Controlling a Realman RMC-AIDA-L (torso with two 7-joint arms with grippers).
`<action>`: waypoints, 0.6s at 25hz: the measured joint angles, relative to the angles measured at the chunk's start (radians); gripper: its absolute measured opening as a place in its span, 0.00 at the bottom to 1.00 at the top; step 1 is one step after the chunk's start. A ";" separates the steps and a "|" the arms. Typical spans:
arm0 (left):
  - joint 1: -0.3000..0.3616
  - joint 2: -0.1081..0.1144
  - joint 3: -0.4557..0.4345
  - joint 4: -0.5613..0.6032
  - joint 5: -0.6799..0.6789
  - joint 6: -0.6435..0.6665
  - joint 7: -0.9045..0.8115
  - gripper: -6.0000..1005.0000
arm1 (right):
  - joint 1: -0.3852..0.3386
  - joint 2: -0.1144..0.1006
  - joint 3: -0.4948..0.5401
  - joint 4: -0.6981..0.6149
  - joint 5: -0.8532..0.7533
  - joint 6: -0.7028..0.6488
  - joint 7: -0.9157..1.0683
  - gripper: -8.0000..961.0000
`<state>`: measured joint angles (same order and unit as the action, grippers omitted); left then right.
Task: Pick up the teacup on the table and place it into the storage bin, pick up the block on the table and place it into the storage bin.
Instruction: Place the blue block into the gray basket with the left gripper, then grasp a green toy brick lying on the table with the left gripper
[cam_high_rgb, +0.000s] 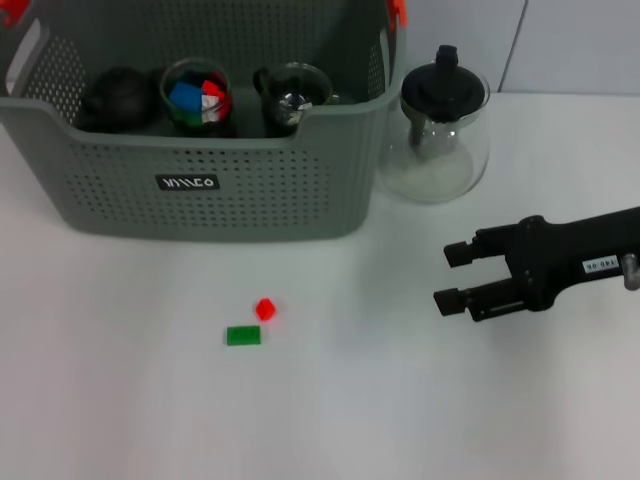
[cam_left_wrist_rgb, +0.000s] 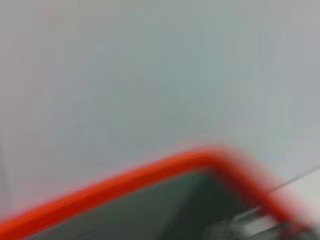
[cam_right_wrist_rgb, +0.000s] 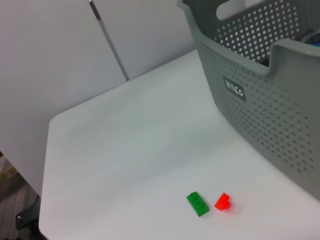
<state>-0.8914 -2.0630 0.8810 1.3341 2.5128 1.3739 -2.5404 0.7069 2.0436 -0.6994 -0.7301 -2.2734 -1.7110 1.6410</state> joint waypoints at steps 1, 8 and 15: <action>0.027 -0.002 -0.001 0.055 -0.100 0.053 0.040 0.90 | 0.000 -0.001 0.000 0.000 0.000 0.000 0.000 0.86; 0.179 -0.029 -0.004 0.258 -0.547 0.410 0.328 0.92 | 0.000 0.000 0.000 0.000 0.000 0.000 0.000 0.86; 0.292 -0.074 0.077 0.274 -0.374 0.542 0.426 0.92 | -0.003 0.002 0.000 0.001 0.000 0.000 0.008 0.85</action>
<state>-0.5992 -2.1373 0.9579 1.6086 2.1388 1.9162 -2.1143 0.7038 2.0452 -0.6994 -0.7293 -2.2733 -1.7106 1.6490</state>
